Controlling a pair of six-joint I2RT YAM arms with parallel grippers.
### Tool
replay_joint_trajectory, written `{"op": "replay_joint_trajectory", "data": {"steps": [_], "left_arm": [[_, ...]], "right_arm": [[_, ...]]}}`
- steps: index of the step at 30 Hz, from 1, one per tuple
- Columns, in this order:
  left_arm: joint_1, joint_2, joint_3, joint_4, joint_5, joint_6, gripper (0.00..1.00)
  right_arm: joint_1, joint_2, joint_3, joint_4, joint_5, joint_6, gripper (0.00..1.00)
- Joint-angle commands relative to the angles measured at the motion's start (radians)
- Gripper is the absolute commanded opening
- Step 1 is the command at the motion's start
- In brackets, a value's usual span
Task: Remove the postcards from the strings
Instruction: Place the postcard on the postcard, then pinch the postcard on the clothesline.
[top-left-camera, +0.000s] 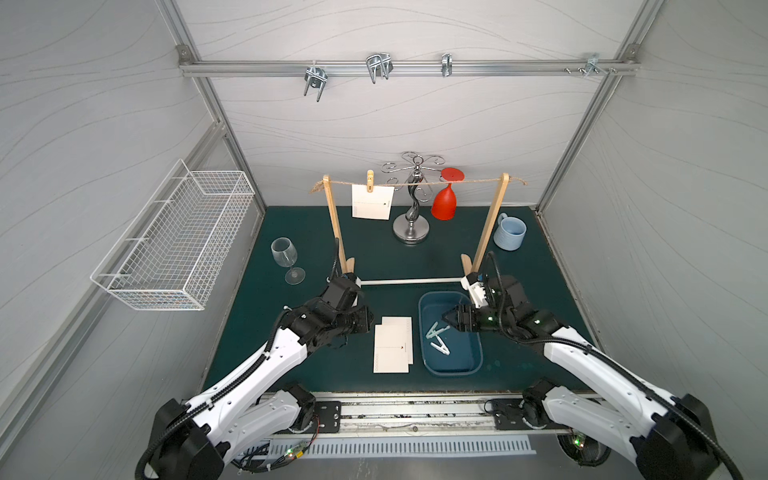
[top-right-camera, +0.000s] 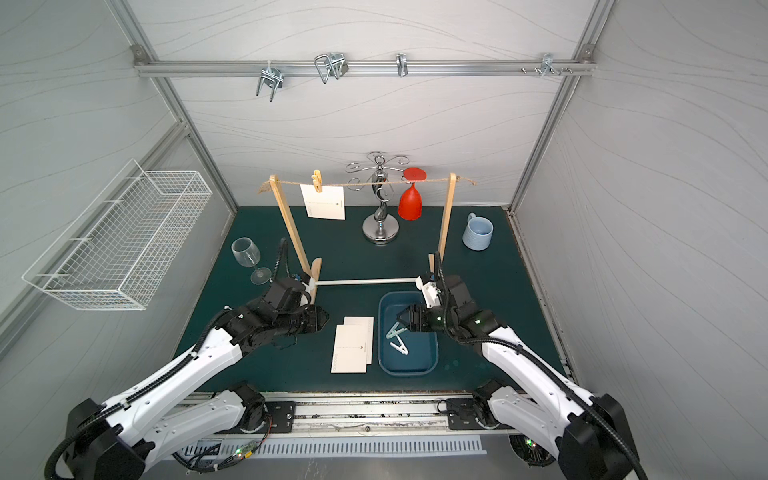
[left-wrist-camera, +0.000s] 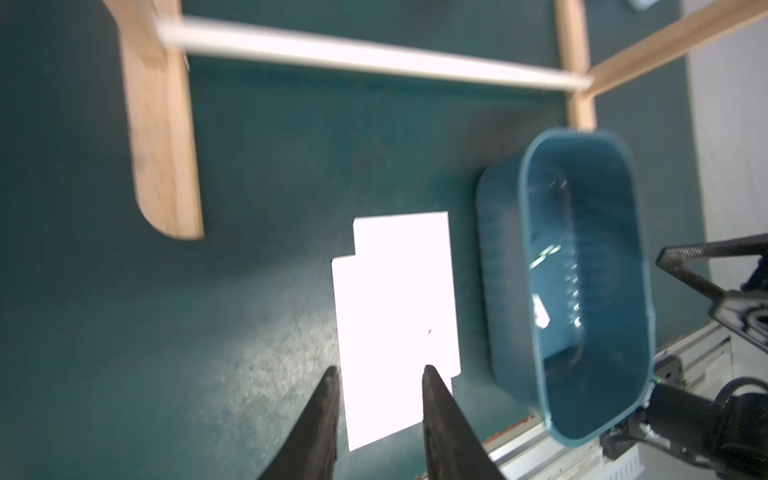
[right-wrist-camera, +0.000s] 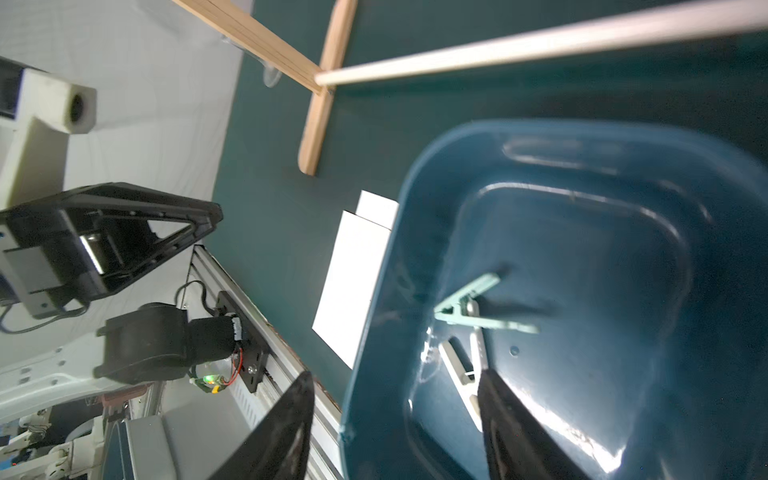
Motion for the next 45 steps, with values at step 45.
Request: {"op": "replay_joint_trajectory", "data": {"steps": [45], "left_arm": [[0.203, 0.213, 0.531, 0.424, -0.150, 0.647, 0.57]], "right_arm": [[0.002, 0.357, 0.986, 0.109, -0.261, -0.276, 0.76]]}}
